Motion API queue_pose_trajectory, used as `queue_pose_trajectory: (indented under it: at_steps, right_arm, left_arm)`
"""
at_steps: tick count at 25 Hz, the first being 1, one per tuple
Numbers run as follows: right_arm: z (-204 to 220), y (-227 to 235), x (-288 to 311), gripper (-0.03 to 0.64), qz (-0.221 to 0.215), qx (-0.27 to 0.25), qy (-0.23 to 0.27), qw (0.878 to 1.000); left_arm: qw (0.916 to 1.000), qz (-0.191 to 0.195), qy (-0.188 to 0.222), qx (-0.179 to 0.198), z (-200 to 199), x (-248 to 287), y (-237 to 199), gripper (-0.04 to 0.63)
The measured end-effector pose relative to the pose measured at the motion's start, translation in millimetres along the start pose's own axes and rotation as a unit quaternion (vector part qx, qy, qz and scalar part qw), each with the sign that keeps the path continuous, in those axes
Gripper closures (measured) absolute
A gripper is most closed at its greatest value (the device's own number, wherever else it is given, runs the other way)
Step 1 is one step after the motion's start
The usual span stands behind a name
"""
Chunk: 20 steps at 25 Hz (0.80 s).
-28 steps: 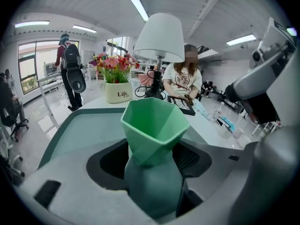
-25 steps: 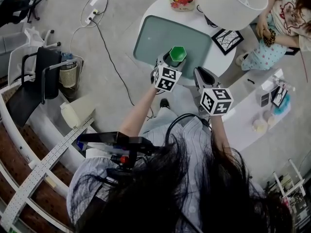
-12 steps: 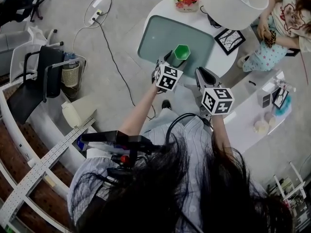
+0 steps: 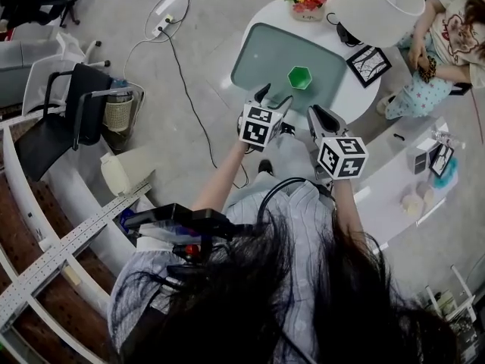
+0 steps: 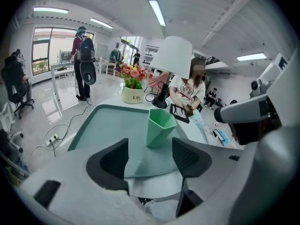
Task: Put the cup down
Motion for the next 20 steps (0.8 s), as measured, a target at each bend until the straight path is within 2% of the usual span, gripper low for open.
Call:
queue_pose_trajectory:
  at_steps: [5,11,20]
  right_arm:
    - [9.6,-17.7,-4.5,0.552,-0.005,-0.011,0.004,1.000]
    - [25.8,-45.8,-11.9,0.552,-0.015,-0.025,0.011,1.000]
    - [40.9,-84.7,-31.3,0.552,-0.030,-0.037,0.043,0.998]
  left_arm:
    - [0.9993,-0.002,0.038,-0.006,-6.4,-36.5,1.5,0.291]
    - [0.9979,0.001,0.064,-0.001,-3.2,-82.7,6.1,0.299]
    - [0.9943,-0.017,0.103,-0.023,10.0,-148.3,18.7,0.395]
Point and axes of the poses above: the fingertips, and each gripper's own axes: x forward along the fingers, y to its right, z out of its underside, the point moved 5 cm from there along -x, backward along the fingers, and after that the axes turned 9 degrees about x, right-handed, at the moved point
